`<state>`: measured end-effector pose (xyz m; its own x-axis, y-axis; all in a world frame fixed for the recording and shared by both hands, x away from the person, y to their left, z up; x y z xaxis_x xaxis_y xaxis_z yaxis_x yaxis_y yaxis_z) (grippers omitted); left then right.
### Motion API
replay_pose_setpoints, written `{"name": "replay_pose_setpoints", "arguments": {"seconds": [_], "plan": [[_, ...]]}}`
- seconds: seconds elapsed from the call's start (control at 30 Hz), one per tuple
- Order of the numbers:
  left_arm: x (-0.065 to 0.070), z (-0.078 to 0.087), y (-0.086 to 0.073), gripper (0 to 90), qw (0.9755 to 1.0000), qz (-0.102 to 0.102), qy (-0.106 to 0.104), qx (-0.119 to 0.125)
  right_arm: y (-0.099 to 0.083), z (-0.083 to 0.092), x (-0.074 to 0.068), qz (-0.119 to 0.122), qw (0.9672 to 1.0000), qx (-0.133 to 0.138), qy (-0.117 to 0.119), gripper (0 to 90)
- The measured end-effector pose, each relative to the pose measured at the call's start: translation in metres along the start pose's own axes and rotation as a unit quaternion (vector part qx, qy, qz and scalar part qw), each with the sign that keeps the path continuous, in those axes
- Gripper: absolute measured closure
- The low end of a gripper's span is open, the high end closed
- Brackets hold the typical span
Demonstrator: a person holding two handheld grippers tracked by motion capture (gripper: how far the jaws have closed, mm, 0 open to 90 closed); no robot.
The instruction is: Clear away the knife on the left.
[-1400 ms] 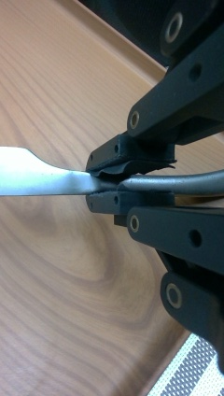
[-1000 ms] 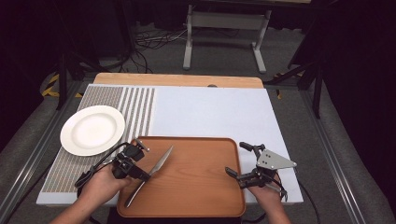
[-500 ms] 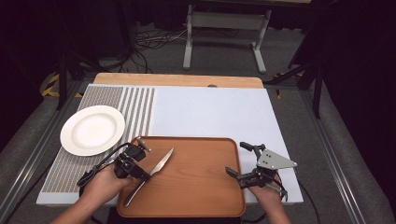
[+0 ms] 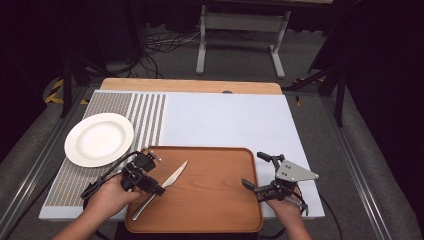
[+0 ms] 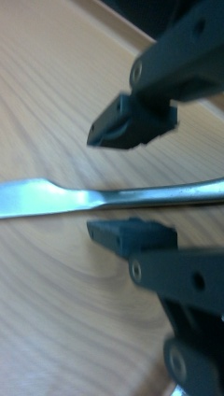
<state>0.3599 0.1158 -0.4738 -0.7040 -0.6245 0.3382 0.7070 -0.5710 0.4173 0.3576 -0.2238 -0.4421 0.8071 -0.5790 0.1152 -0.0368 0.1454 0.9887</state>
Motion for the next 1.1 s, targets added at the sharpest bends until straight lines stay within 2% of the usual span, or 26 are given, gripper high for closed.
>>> {"name": "replay_pose_setpoints", "arguments": {"seconds": [0.03,0.07,0.13,0.2,0.23,0.27,0.3,0.33,0.37,0.4,0.43,0.47,0.5,0.53,0.57,0.6,0.63,0.67,0.7,0.73,0.87,0.93,1.0,1.1], "plan": [[0.000,0.000,0.000,47.6,1.0000,0.000,0.000,0.000,0.000,0.000,0.000,0.000,1.0000,0.000,0.001,2.2],[0.001,0.001,0.001,47.6,0.9999,-0.013,0.002,0.005,0.000,0.000,0.000,0.000,1.0000,0.000,0.001,2.2],[0.004,0.003,0.002,39.6,0.9986,-0.047,0.007,0.022,0.000,0.000,0.000,0.001,1.0000,-0.001,0.002,2.2],[0.006,0.004,0.004,34.8,0.9956,-0.080,0.018,0.044,0.000,0.000,-0.001,0.001,1.0000,-0.001,0.002,2.2],[0.008,0.004,0.005,32.1,0.9926,-0.102,0.022,0.062,0.000,0.000,-0.001,0.001,1.0000,-0.001,0.002,2.2],[0.008,0.004,0.005,32.8,0.9926,-0.102,0.022,0.062,0.000,0.000,-0.001,0.001,1.0000,-0.001,0.002,2.2],[0.010,0.004,0.005,35.9,0.9909,-0.113,0.018,0.071,0.000,0.000,-0.001,0.001,1.0000,0.001,0.001,2.2],[0.011,0.004,0.005,35.9,0.9906,-0.115,0.015,0.072,0.000,0.000,-0.001,0.001,1.0000,0.001,0.001,2.2],[0.013,0.005,0.005,42.3,0.9872,-0.139,0.011,0.078,0.000,0.000,-0.001,0.001,1.0000,0.001,0.001,2.2],[0.013,0.005,0.005,48.9,0.9872,-0.139,0.011,0.078,0.000,0.000,-0.001,0.001,1.0000,0.001,0.001,2.2],[0.015,0.005,0.004,48.9,0.9855,-0.149,0.009,0.081,0.000,0.000,-0.001,0.000,1.0000,0.000,0.001,2.2],[0.016,0.006,0.005,55.6,0.9836,-0.159,0.008,0.084,0.000,0.000,-0.001,0.000,1.0000,0.000,0.002,2.2],[0.017,0.006,0.005,59.2,0.9799,-0.180,0.012,0.085,-0.001,0.000,-0.001,0.002,1.0000,0.000,0.003,2.2],[0.017,0.006,0.005,62.8,0.9799,-0.180,0.012,0.085,0.000,0.000,-0.001,0.002,1.0000,0.000,0.003,2.2],[0.018,0.006,0.004,62.8,0.9781,-0.191,0.014,0.082,0.000,0.000,-0.001,0.002,1.0000,0.000,0.003,2.2],[0.020,0.005,0.003,69.8,0.9766,-0.200,0.015,0.076,0.000,0.000,-0.001,0.003,1.0000,-0.001,0.004,2.2],[0.021,0.003,0.003,82.4,0.9737,-0.216,0.019,0.069,0.000,0.000,-0.001,0.002,1.0000,0.000,0.003,2.2],[0.021,0.003,0.003,87.0,0.9737,-0.216,0.019,0.069,0.000,0.000,-0.001,0.002,1.0000,0.000,0.003,2.2],[0.022,0.002,0.002,89.8,0.9723,-0.225,0.023,0.059,0.000,0.000,-0.001,0.002,1.0000,0.001,0.004,2.2],[0.023,0.001,0.002,89.8,0.9724,-0.224,0.022,0.061,0.000,0.000,-0.001,0.002,1.0000,0.001,0.004,2.2],[0.023,-0.008,0.002,90.0,0.9681,-0.245,0.023,0.044,0.000,-0.001,-0.001,0.004,1.0000,0.000,0.004,2.2],[0.023,-0.010,0.002,90.0,0.9685,-0.245,0.024,0.039,0.000,-0.001,-0.001,0.004,1.0000,0.000,0.005,2.2],[0.023,-0.015,0.002,90.0,0.9660,-0.256,0.024,0.031,0.000,0.000,-0.001,0.002,1.0000,0.001,0.004,2.2],[0.022,-0.020,0.001,90.0,0.9645,-0.262,0.031,0.020,0.000,0.000,-0.001,0.001,1.0000,0.001,0.003,2.2]]}}
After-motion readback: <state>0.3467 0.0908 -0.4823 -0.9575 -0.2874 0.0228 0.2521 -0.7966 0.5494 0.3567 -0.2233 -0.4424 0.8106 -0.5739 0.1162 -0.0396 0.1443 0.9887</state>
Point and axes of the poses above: each handheld gripper's, and its own axes: z roughly backward along the jaws, y roughly out of its top, x roughly to its right, the point moved 6 cm from there along -z, roughly forward along the jaws, and after that the axes turned 8 degrees about x, right-handed, at the moved point
